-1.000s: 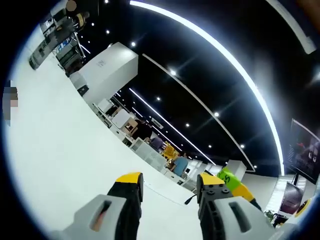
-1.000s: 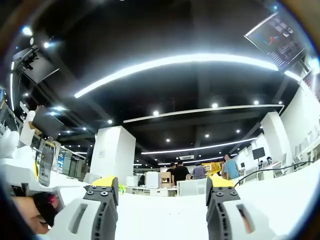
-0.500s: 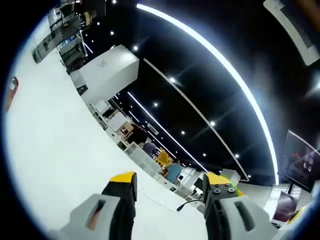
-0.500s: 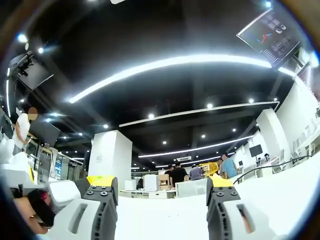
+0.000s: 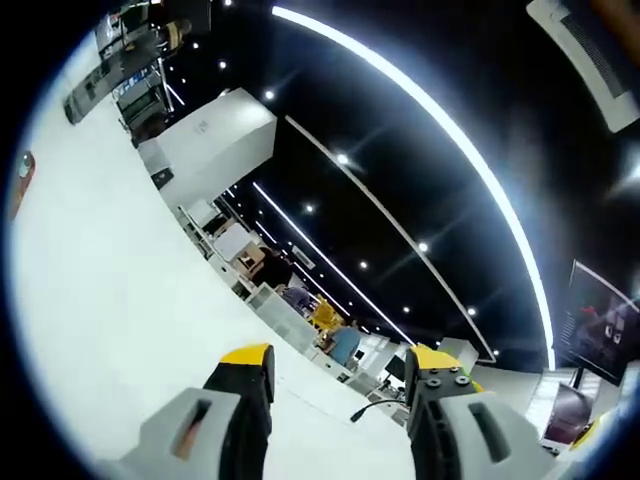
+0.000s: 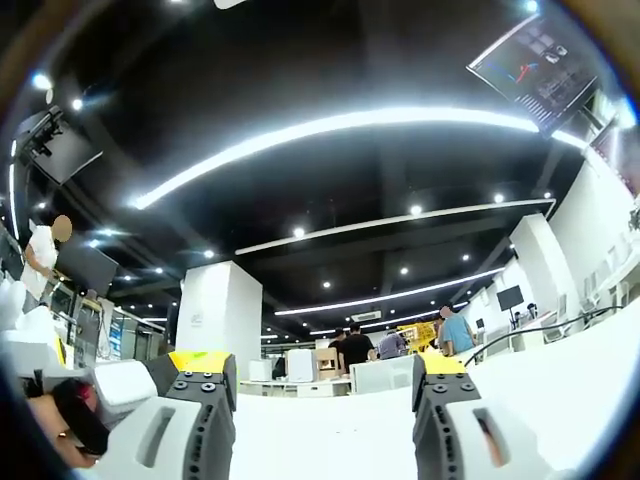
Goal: Find the data cable on the table. Grasp the USB connector end of the cable and insert it into the USB port on the table
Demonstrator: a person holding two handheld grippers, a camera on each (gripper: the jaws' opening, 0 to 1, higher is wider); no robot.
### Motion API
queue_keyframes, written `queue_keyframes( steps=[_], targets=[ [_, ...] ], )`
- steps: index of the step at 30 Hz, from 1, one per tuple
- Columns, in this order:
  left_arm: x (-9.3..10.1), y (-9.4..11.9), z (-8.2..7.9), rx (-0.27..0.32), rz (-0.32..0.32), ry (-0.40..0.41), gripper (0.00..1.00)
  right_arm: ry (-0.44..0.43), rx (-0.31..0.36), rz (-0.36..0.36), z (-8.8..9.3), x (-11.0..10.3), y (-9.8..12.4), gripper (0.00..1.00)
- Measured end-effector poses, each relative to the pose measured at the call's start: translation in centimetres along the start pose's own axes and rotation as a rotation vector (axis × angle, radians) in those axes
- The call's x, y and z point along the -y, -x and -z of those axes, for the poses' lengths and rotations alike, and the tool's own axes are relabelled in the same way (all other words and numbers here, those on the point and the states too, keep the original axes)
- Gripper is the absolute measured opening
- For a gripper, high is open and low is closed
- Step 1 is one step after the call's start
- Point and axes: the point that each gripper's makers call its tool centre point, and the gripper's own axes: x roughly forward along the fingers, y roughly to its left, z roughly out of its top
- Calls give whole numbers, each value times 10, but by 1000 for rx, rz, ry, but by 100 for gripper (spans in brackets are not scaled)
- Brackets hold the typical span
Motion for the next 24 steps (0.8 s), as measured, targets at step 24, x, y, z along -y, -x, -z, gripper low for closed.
queue_keyframes(
  steps=[24],
  targets=[
    [10,2,5,-11,29,1,50,-45,1,32,-2,13,4,69]
  ],
)
